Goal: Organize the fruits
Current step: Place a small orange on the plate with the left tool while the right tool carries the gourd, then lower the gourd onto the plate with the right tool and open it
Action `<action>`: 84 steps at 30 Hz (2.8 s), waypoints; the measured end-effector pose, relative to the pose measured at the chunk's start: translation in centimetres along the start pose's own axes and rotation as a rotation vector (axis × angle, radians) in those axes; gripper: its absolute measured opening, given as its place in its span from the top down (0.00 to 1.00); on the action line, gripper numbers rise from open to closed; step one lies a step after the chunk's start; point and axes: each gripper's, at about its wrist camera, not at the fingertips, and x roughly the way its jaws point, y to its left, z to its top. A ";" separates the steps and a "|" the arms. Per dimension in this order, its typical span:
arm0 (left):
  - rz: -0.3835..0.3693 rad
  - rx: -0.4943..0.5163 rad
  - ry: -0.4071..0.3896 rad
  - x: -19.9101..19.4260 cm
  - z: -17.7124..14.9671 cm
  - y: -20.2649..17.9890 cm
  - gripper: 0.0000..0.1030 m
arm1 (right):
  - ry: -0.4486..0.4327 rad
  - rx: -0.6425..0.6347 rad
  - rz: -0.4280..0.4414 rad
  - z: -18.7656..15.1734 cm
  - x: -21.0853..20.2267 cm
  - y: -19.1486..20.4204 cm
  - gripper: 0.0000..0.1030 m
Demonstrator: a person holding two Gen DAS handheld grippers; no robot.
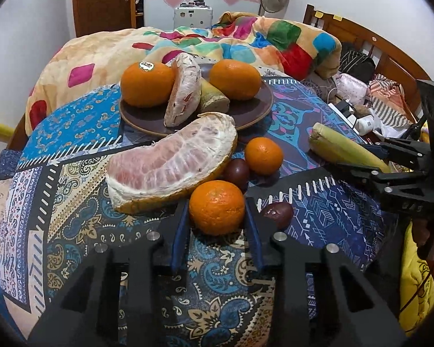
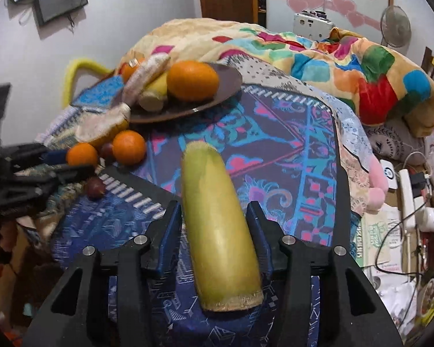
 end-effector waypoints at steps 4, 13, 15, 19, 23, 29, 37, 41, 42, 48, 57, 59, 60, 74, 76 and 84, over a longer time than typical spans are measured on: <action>-0.001 0.000 -0.002 -0.2 -0.1 0.1 0.65 | -0.023 0.029 0.007 0.1 -0.1 -0.3 0.65; 0.004 -0.030 -0.065 -2.6 1.0 1.6 0.65 | -0.091 0.035 0.022 1.1 -0.8 0.8 0.66; 0.021 -0.035 -0.085 -3.0 1.7 2.1 0.65 | -0.109 0.037 0.026 1.7 -1.0 1.0 0.66; 0.043 -0.047 -0.107 -3.2 2.8 3.2 0.65 | -0.143 0.048 0.026 3.1 -1.3 0.9 0.66; 0.062 -0.055 -0.117 -2.8 3.9 4.1 0.65 | -0.167 0.060 0.020 4.6 -1.3 0.6 0.66; 0.082 -0.053 -0.107 -1.1 5.4 5.2 0.65 | -0.190 0.065 0.009 7.0 -0.5 0.1 0.66; 0.091 -0.062 -0.084 1.4 7.0 6.3 0.65 | -0.187 0.059 -0.002 10.2 1.8 -0.4 0.66; 0.089 -0.067 -0.070 2.3 7.4 6.7 0.65 | -0.175 0.053 -0.018 11.5 3.1 -0.8 0.66; 0.088 -0.065 -0.066 2.5 7.5 6.7 0.65 | -0.171 0.052 -0.020 11.6 3.3 -0.9 0.66; 0.087 -0.060 -0.050 3.4 7.7 6.6 0.65 | -0.128 0.042 -0.018 13.0 5.1 -1.4 0.66; 0.098 -0.044 -0.070 3.2 7.9 6.4 0.55 | -0.096 0.003 -0.006 14.3 6.8 -1.2 0.66; 0.100 -0.044 -0.089 2.7 8.0 6.5 0.50 | -0.085 0.007 0.009 14.7 7.3 -1.3 0.66; 0.099 -0.044 -0.097 2.4 8.0 6.5 0.45 | -0.082 0.006 0.012 14.8 7.5 -1.2 0.66; 0.116 -0.056 -0.125 1.3 7.5 6.8 0.35 | -0.051 0.048 0.031 14.8 7.6 -1.5 0.63; 0.118 -0.058 -0.127 1.0 7.3 6.8 0.35 | -0.050 0.054 0.024 14.7 7.3 -1.6 0.61; 0.122 -0.051 -0.136 0.0 7.0 6.2 0.35 | -0.063 0.053 0.050 13.9 5.7 -1.8 0.56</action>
